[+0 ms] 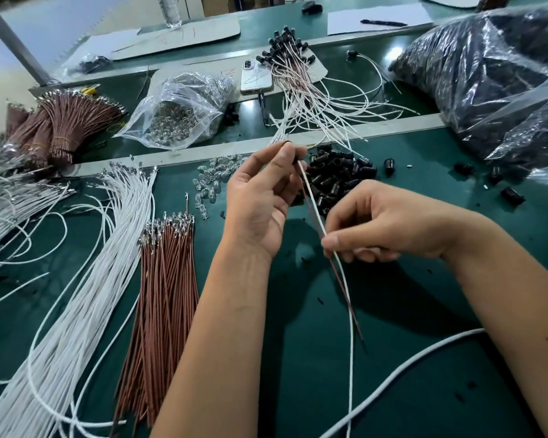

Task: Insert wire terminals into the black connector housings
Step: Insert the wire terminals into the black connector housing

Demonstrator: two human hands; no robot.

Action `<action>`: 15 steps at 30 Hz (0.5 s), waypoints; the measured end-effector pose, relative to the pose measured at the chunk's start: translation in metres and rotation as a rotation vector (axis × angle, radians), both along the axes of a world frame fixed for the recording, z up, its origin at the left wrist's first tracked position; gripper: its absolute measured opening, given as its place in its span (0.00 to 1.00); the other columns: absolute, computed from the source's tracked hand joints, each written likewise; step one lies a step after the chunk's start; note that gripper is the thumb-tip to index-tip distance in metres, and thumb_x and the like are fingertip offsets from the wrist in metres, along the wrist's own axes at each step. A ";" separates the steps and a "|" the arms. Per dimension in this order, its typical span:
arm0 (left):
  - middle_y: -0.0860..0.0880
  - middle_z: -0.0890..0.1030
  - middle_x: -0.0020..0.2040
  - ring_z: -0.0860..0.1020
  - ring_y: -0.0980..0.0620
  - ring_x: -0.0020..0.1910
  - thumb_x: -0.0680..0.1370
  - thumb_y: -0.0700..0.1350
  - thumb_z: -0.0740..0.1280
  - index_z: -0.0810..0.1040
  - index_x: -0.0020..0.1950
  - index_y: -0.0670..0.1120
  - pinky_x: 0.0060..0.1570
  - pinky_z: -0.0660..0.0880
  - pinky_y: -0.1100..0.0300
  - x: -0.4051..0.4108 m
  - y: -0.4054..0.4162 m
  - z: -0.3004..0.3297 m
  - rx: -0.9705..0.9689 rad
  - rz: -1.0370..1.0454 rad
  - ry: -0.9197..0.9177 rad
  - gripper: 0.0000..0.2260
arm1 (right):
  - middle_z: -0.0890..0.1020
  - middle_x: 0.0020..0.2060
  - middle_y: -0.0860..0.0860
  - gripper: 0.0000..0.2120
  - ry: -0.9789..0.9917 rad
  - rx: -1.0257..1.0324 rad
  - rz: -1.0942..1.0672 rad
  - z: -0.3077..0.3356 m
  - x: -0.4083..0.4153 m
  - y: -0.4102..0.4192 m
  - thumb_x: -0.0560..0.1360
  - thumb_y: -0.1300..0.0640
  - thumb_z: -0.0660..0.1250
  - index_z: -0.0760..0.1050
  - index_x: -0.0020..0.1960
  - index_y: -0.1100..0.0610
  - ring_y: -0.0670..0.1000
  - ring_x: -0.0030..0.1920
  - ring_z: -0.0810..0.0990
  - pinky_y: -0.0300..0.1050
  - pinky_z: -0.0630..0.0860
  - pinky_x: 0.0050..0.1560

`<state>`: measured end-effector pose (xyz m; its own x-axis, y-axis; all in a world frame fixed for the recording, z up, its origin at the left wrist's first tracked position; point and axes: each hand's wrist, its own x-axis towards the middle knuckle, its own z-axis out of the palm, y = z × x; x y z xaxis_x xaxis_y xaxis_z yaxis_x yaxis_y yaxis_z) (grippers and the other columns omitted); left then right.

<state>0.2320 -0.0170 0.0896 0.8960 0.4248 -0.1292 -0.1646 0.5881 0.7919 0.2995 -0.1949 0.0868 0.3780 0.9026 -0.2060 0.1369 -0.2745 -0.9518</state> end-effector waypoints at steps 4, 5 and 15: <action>0.44 0.86 0.43 0.82 0.54 0.37 0.77 0.34 0.70 0.81 0.48 0.41 0.39 0.78 0.65 -0.002 -0.003 0.000 0.092 -0.015 0.001 0.03 | 0.77 0.28 0.51 0.13 -0.013 0.049 -0.123 -0.001 -0.004 0.006 0.74 0.47 0.75 0.83 0.42 0.57 0.44 0.24 0.71 0.34 0.63 0.20; 0.44 0.86 0.43 0.81 0.53 0.36 0.77 0.34 0.70 0.81 0.47 0.41 0.38 0.78 0.64 -0.002 -0.005 0.000 0.128 -0.027 -0.004 0.03 | 0.76 0.29 0.52 0.14 -0.007 0.112 -0.225 -0.002 -0.004 0.009 0.73 0.46 0.74 0.84 0.43 0.58 0.45 0.24 0.71 0.34 0.62 0.20; 0.43 0.86 0.44 0.82 0.52 0.40 0.75 0.35 0.72 0.81 0.48 0.43 0.43 0.79 0.64 -0.002 -0.002 -0.001 0.108 0.032 -0.038 0.04 | 0.79 0.29 0.50 0.12 -0.061 0.075 -0.218 -0.007 -0.001 0.009 0.76 0.49 0.73 0.87 0.47 0.59 0.44 0.27 0.74 0.36 0.66 0.21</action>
<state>0.2299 -0.0190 0.0882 0.8850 0.4632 -0.0473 -0.2131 0.4933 0.8434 0.2988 -0.1863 0.0795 0.5753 0.8102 -0.1125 0.1396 -0.2328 -0.9625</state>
